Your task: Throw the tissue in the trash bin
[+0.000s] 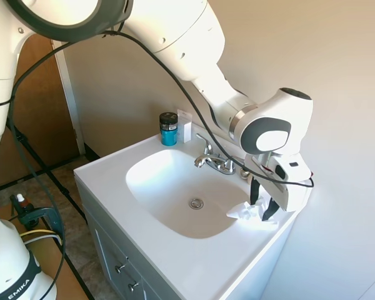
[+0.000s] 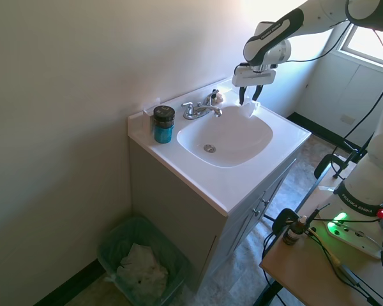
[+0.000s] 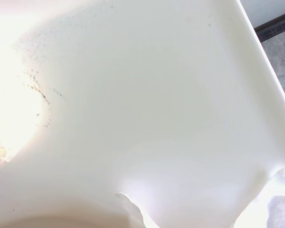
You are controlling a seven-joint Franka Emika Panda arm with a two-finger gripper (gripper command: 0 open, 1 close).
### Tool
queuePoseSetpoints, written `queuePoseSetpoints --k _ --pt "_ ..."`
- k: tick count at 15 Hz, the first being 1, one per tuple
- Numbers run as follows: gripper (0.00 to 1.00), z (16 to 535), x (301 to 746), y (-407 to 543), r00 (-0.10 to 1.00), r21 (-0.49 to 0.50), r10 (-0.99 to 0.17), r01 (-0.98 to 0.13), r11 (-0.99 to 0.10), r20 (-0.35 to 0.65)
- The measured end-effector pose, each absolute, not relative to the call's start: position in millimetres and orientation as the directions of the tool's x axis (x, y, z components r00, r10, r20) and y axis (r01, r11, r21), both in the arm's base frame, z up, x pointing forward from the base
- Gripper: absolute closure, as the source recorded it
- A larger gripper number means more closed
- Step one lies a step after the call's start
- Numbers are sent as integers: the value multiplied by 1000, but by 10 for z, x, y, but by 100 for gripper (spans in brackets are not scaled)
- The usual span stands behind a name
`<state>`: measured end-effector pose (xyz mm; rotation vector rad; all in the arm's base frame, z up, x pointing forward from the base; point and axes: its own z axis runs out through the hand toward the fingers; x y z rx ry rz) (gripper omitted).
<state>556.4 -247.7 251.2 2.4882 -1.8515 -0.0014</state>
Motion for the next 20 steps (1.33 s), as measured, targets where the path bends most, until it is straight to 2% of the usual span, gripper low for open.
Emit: queuePoseSetpoints --k 14,20 --pt "100 2495 5531 -2599 287 5 -958 -958 -287 20" --pt "100 2937 5439 -2637 294 -54 -955 -954 -296 48"
